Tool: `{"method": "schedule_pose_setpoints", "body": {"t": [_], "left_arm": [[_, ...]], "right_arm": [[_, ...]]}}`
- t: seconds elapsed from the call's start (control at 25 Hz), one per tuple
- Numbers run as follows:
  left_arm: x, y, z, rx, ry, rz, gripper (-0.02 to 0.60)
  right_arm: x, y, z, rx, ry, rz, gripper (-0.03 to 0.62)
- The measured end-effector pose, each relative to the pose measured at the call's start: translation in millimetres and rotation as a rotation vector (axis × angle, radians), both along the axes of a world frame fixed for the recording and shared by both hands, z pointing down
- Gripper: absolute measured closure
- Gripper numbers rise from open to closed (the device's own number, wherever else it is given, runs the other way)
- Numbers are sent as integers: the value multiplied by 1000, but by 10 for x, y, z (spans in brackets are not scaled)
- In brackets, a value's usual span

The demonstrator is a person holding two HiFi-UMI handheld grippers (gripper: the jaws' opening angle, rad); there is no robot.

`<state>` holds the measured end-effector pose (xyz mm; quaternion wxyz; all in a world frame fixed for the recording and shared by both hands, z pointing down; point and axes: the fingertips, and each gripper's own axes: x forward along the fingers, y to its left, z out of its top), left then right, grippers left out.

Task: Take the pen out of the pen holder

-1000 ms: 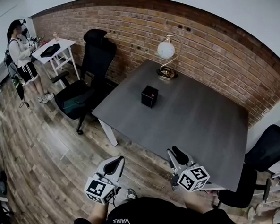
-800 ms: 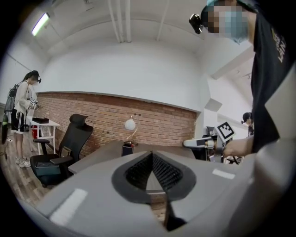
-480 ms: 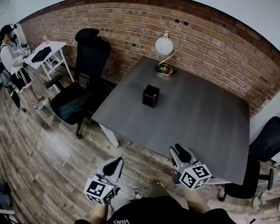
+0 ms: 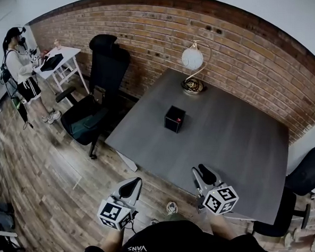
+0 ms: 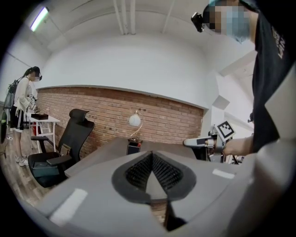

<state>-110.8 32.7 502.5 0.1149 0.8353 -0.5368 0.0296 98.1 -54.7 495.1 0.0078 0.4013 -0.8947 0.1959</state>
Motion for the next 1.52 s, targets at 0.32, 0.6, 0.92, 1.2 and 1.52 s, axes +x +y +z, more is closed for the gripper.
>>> {"method": "schedule_pose_setpoints", "body": {"t": [0.32,0.6,0.92,1.2,1.52], "left_arm": [[176,-600,-39,28,16,-19,529],[342,-1006,39,27,19,-47,529],[410,-1289,130,-3,25,-19,529],[306,-1671,118,-6,36,72,529],[183,-2101,75,-4,43,224,529]], "right_arm": [[125,-578,86,-28,-12,-24,479],[197,-928,128,-25,-26,-66,479],[224,-1061,223,-42,-18,-56,479],[167,-1183,260,-55,0,26,479],[-122,-1398,106,-18,26,113,479]]}}
